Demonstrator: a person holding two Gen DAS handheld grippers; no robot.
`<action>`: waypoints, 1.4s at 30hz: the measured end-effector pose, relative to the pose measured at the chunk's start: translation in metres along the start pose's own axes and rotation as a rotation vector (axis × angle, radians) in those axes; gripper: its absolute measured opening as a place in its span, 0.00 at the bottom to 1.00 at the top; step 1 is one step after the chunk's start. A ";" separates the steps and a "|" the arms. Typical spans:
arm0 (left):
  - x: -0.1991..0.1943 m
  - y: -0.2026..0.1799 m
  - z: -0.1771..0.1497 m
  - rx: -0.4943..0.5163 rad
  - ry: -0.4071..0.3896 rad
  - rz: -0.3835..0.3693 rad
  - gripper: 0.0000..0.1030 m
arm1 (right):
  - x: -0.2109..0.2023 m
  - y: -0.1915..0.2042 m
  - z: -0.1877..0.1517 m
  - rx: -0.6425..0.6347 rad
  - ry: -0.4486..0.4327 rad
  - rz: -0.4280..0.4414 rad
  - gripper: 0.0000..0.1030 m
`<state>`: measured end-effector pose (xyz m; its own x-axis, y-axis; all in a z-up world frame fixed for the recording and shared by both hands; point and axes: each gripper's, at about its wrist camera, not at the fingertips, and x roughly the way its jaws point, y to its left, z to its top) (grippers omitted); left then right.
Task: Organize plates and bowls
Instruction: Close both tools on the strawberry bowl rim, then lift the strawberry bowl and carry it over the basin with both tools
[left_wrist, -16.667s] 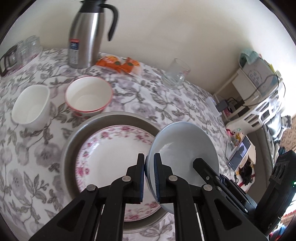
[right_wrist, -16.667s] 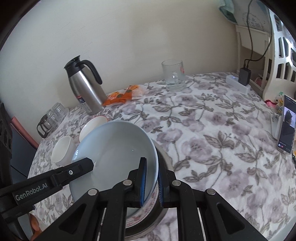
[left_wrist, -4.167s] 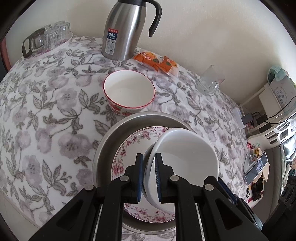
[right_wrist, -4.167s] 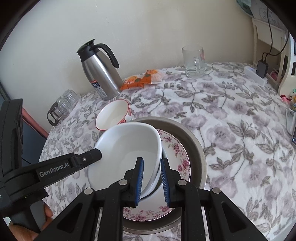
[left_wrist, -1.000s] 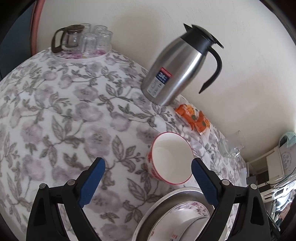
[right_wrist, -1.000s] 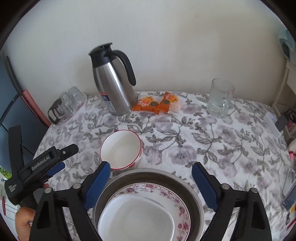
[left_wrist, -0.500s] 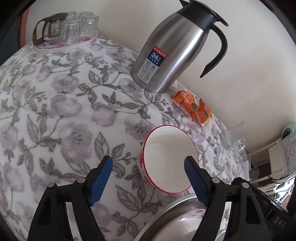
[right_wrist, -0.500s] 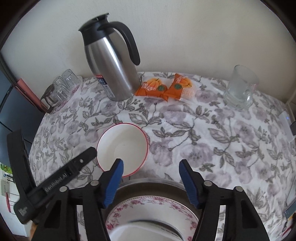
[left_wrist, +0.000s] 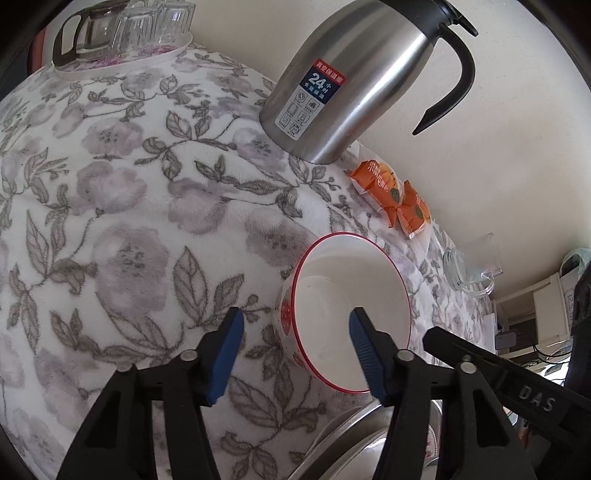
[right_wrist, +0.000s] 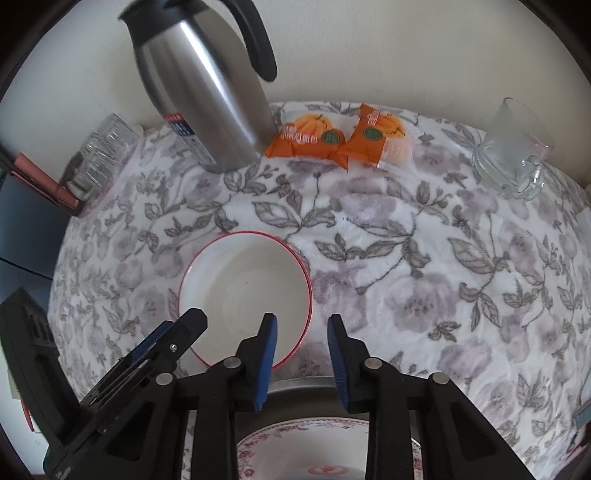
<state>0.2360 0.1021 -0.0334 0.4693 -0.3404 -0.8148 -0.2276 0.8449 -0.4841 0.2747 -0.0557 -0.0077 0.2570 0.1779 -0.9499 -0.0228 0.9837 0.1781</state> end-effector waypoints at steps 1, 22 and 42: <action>0.001 0.001 0.000 -0.001 0.002 -0.001 0.54 | 0.004 0.001 0.001 0.006 0.011 -0.007 0.21; 0.031 0.007 -0.002 0.005 0.043 -0.021 0.24 | 0.047 0.003 0.012 0.022 0.138 -0.079 0.10; 0.027 0.009 -0.001 0.027 0.046 -0.007 0.19 | 0.035 0.013 0.011 -0.023 0.089 -0.032 0.08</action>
<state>0.2456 0.1002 -0.0608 0.4311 -0.3641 -0.8256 -0.2010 0.8532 -0.4813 0.2935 -0.0367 -0.0358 0.1708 0.1464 -0.9744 -0.0387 0.9891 0.1418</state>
